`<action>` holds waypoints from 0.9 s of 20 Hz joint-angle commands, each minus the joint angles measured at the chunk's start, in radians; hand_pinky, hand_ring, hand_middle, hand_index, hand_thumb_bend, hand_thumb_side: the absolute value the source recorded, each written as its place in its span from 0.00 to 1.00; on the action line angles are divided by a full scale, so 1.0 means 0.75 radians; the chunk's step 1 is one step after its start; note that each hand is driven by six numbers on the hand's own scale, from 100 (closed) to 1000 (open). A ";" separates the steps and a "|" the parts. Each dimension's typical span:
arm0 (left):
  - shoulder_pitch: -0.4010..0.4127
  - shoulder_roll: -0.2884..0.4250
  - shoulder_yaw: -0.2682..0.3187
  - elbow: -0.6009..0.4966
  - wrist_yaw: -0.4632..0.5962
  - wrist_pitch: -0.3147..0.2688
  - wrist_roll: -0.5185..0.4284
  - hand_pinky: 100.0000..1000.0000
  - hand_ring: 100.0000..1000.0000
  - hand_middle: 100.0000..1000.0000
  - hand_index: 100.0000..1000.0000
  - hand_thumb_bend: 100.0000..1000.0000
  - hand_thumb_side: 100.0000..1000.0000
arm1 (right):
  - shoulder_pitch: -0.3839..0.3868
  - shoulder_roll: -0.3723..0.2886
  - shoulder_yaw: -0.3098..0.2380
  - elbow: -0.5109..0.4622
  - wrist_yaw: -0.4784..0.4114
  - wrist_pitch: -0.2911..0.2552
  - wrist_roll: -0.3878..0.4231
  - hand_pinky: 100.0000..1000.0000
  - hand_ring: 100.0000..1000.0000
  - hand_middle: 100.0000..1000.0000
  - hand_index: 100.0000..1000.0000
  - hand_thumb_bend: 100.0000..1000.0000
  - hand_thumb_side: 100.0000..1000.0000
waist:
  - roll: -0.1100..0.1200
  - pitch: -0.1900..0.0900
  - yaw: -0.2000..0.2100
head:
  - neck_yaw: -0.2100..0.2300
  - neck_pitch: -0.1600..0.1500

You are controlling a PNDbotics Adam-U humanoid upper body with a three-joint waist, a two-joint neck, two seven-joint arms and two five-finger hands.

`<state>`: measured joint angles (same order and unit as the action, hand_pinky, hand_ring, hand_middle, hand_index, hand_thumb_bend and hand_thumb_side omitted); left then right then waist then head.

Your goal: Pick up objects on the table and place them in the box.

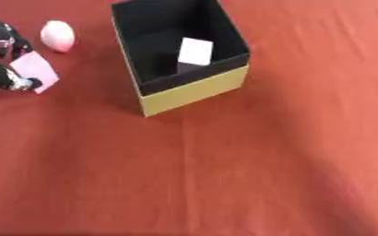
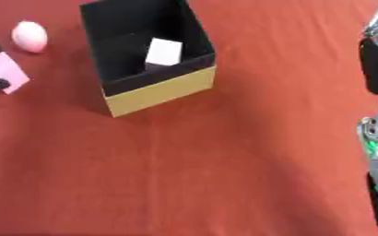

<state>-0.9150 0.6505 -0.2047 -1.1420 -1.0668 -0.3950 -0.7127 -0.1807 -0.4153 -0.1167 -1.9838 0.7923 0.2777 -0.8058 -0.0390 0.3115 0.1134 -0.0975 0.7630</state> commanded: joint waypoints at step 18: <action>-0.139 0.036 -0.005 -0.273 0.325 -0.090 -0.170 0.29 0.43 0.45 0.73 0.21 0.19 | -0.003 -0.029 -0.009 -0.022 0.004 0.010 -0.002 0.79 0.72 0.73 0.86 0.00 0.65 | 0.011 -0.045 -0.004 | 0.000 0.006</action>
<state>-0.9958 0.6523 -0.2119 -1.3157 -0.8406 -0.3686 -0.7391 -0.1782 -0.4153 -0.1167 -1.9838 0.7921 0.2786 -0.8040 -0.0331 0.3012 0.1106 -0.0982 0.7641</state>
